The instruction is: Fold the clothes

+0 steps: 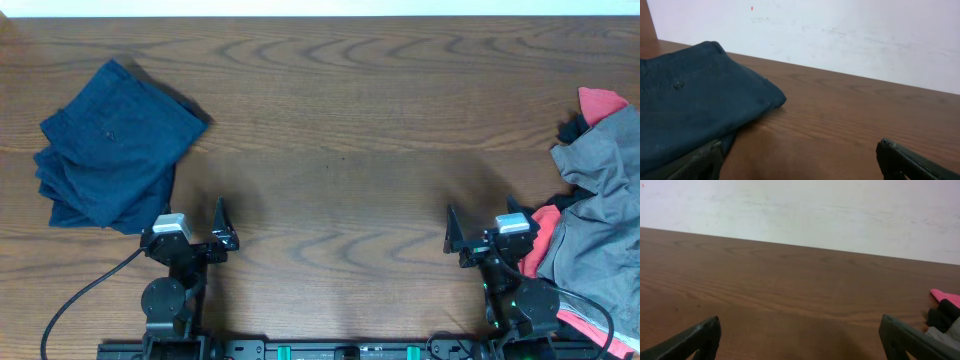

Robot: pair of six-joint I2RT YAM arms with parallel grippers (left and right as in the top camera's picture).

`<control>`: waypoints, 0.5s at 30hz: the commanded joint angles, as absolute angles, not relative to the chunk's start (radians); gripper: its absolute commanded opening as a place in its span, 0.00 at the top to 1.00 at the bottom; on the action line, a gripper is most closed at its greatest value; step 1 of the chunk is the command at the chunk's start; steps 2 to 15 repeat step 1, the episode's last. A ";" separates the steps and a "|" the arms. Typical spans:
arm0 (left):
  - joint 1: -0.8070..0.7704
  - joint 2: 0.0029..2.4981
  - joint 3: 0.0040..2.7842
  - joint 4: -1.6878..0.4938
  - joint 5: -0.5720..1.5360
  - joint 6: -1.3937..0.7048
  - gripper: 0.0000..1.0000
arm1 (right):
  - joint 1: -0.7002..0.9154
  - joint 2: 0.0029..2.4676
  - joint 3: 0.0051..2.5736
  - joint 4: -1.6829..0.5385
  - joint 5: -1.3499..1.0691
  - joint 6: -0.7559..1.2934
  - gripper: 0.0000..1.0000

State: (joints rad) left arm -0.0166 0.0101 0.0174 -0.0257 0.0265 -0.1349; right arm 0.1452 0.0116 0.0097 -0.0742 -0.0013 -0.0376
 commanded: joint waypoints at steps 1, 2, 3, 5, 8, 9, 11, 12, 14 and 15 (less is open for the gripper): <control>-0.012 0.004 0.004 -0.070 0.014 -0.144 0.02 | 0.138 0.006 0.006 -0.075 -0.005 -0.049 0.01; -0.012 0.004 0.004 -0.070 0.014 -0.144 0.02 | 0.138 0.006 0.006 -0.075 -0.005 -0.049 0.01; -0.012 0.004 0.004 -0.070 0.014 -0.144 0.02 | 0.138 0.006 0.006 -0.075 -0.005 -0.049 0.01; -0.012 0.004 0.004 -0.070 0.014 -0.144 0.02 | 0.138 0.006 0.006 -0.075 -0.005 -0.049 0.01; -0.012 0.004 0.004 -0.070 0.014 -0.144 0.02 | 0.138 0.006 0.006 -0.075 -0.005 -0.049 0.01; -0.012 0.004 0.004 -0.070 0.014 -0.144 0.02 | 0.138 0.006 0.006 -0.075 -0.005 -0.049 0.01; -0.012 0.004 0.004 -0.070 0.014 -0.144 0.02 | 0.138 0.006 0.006 -0.075 -0.005 -0.049 0.01; -0.012 0.004 0.004 -0.070 0.014 -0.144 0.02 | 0.138 0.006 0.006 -0.075 -0.005 -0.049 0.01; -0.012 0.004 0.004 -0.070 0.014 -0.144 0.02 | 0.138 0.006 0.006 -0.075 -0.005 -0.049 0.01; -0.012 0.004 0.004 -0.070 0.014 -0.144 0.02 | 0.138 0.006 0.006 -0.075 -0.005 -0.049 0.01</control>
